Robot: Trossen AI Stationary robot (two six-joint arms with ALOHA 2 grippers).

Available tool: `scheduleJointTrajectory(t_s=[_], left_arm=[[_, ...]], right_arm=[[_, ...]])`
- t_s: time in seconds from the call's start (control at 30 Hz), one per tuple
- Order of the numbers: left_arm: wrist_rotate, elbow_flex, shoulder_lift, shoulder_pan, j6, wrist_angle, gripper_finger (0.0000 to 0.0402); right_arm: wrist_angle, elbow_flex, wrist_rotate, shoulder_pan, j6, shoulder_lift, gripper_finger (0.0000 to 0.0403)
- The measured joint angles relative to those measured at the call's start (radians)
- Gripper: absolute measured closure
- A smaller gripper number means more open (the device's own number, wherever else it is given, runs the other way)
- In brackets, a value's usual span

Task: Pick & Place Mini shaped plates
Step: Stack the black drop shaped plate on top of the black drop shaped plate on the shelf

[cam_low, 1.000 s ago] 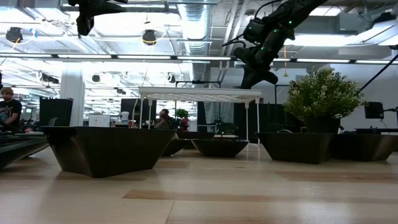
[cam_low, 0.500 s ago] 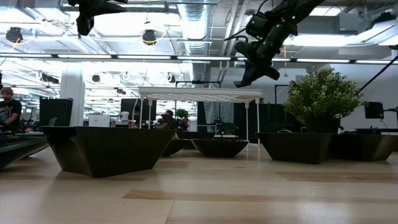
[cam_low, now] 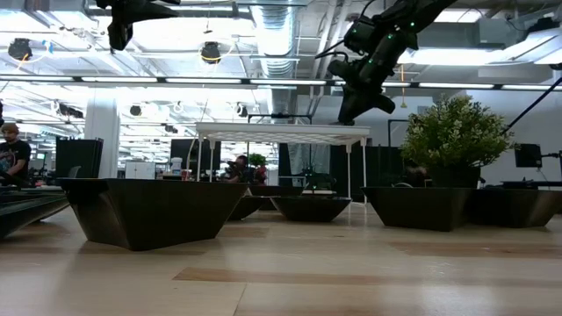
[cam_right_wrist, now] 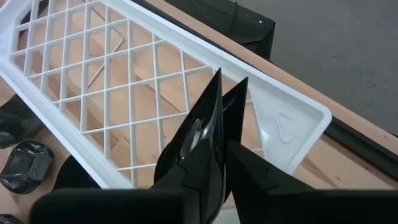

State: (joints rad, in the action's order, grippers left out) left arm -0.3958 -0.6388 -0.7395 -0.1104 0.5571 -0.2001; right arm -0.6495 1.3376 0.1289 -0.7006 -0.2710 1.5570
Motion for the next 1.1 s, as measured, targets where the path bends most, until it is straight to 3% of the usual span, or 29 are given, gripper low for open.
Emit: scheduleJointTrajectory(t_s=[0.47,0.83,1.1], left_arm=[[0.0,0.0,0.0,0.0,0.0,0.0,0.0311],[0.0,0.0,0.0,0.0,0.0,0.0,0.0311],[0.0,0.0,0.0,-0.008,-0.003,0.0,0.0311]], right_arm=[[-0.005,0.0,-0.007,0.0,-0.008,-0.015,0.0336],[-0.001,0.0,-0.121,0.014,-0.035,-0.092,0.0336],[0.005,0.0,-0.312,0.135,-0.037,-0.202,0.0336]])
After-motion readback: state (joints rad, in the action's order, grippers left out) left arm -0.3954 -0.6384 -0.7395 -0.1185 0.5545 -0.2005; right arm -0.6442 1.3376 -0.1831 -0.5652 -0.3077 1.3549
